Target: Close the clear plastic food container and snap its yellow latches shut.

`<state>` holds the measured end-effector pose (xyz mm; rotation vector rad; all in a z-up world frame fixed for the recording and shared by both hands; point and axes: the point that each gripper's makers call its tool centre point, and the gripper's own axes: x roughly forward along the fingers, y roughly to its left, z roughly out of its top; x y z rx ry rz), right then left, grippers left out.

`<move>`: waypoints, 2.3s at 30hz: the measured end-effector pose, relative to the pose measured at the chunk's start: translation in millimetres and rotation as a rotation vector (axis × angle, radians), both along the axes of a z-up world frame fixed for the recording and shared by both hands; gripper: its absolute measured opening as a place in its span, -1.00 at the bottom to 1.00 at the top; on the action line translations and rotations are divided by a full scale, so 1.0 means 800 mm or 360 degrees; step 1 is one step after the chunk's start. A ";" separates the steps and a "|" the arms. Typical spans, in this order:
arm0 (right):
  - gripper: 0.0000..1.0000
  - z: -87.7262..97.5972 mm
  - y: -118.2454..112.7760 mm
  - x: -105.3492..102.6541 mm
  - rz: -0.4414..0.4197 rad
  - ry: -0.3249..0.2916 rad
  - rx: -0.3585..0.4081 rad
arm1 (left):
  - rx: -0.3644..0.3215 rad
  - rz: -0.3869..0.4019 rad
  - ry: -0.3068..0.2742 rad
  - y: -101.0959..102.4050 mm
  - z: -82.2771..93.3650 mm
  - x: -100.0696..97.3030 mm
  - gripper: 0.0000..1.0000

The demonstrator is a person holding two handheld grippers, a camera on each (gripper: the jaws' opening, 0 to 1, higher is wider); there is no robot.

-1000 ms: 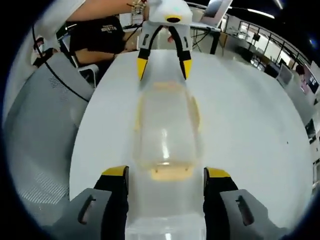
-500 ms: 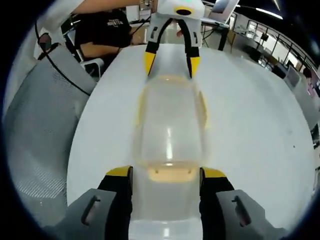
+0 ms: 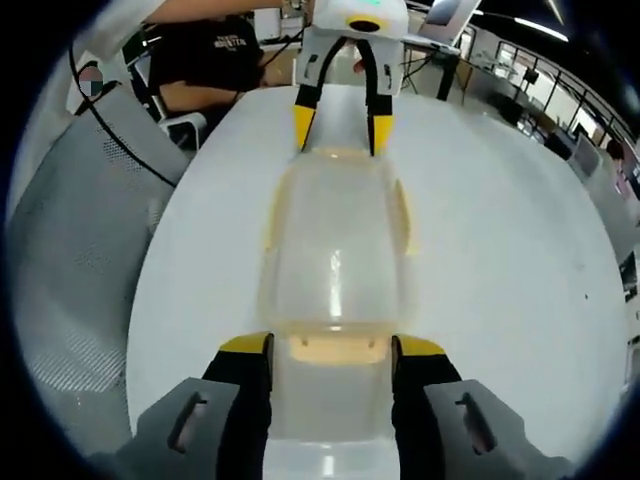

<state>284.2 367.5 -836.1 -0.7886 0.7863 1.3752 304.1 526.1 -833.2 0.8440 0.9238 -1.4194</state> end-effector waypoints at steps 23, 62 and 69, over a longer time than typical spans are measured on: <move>-0.25 -0.005 0.000 0.004 -0.0002 -0.0018 -0.0054 | 0.0007 -0.0029 -0.0001 -0.002 -0.004 0.001 -0.30; -0.24 0.000 0.001 0.011 0.0035 -0.0012 -0.0115 | 0.0024 0.0011 0.0033 -0.002 -0.007 -0.003 -0.30; -0.26 -0.001 0.000 0.009 0.0034 0.0005 -0.0132 | 0.0023 0.0010 0.0032 -0.002 -0.007 -0.003 -0.30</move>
